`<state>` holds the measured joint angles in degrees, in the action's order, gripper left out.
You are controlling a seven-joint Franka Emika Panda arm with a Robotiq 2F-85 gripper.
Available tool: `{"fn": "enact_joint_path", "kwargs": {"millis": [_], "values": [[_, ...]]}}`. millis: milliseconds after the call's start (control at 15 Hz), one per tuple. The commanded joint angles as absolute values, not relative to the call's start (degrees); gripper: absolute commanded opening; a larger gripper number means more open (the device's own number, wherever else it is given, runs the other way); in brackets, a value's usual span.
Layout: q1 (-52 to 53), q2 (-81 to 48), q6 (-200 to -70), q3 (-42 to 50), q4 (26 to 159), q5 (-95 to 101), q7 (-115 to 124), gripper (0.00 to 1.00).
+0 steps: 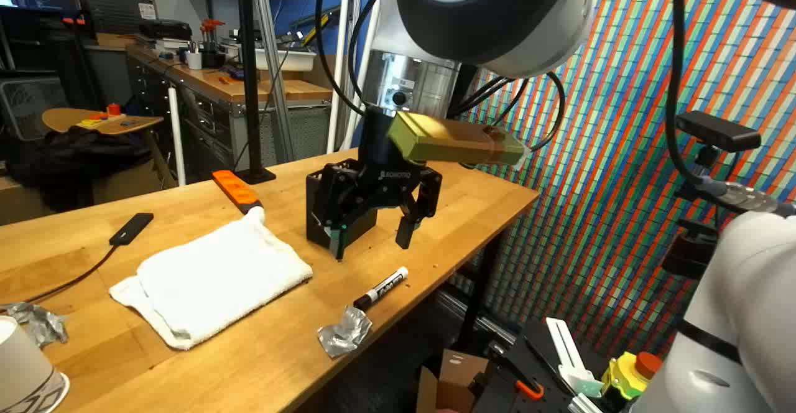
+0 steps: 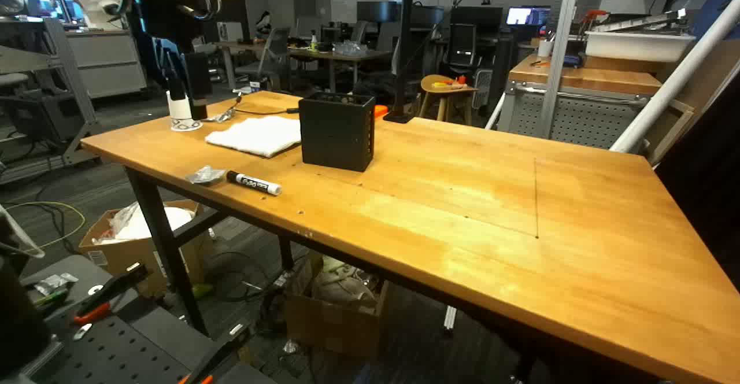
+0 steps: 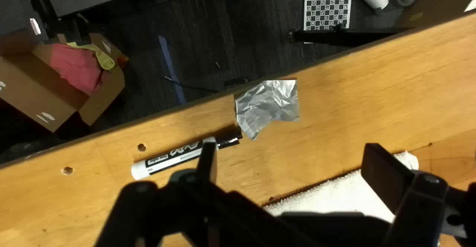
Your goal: Put the white towel in the black box
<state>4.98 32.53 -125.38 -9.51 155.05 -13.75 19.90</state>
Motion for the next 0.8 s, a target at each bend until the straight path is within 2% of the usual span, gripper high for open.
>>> {"fn": "enact_joint_path", "kwargs": {"millis": [0, 400, 733], "values": [[5.1, 32.6, -125.3, -9.4, 154.8, -13.7, 19.9, 1.00], [5.9, 30.7, -126.1, -10.0, 153.0, -14.0, 19.5, 1.00], [8.2, 25.1, -132.2, -10.7, 148.3, -13.6, 16.0, 1.00]]}}
